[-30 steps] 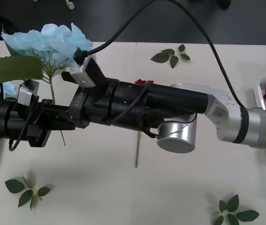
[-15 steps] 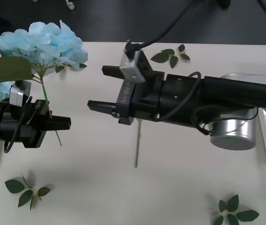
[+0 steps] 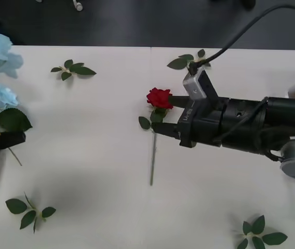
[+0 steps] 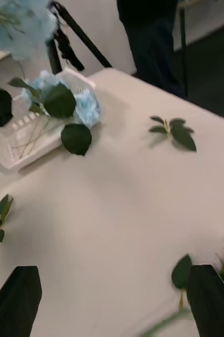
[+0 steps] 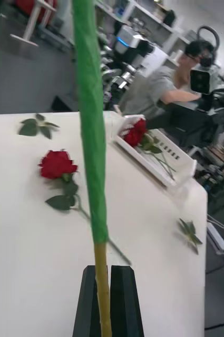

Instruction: Put the red flowers into the right box and the blue flowers into the left box

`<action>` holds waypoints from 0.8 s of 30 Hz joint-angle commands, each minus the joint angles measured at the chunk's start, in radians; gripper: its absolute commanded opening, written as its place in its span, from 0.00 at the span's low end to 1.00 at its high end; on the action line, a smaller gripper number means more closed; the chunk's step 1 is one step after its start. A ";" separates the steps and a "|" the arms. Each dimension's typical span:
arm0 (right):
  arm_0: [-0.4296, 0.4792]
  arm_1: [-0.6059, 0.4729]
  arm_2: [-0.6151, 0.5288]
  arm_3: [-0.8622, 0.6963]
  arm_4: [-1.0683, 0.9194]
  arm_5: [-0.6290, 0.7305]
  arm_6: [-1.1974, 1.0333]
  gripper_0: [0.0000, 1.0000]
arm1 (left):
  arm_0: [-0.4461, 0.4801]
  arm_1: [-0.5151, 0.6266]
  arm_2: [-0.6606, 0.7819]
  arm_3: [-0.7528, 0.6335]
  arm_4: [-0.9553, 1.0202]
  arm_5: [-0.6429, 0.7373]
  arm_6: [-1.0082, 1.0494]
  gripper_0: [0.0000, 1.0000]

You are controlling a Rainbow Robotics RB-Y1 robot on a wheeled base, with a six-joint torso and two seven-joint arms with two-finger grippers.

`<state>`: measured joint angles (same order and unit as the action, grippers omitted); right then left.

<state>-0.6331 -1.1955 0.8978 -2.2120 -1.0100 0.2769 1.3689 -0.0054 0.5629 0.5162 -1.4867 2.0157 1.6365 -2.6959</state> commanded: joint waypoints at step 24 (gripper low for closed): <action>0.023 0.662 -0.407 0.167 0.122 1.222 -0.654 0.81 | 0.285 0.179 0.174 -0.027 -0.153 -0.524 0.395 0.00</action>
<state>-0.5784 -0.5745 0.4760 -2.0607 -0.9463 1.4939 0.8012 0.2739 0.7172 0.6602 -1.4887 1.8954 1.1326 -2.4199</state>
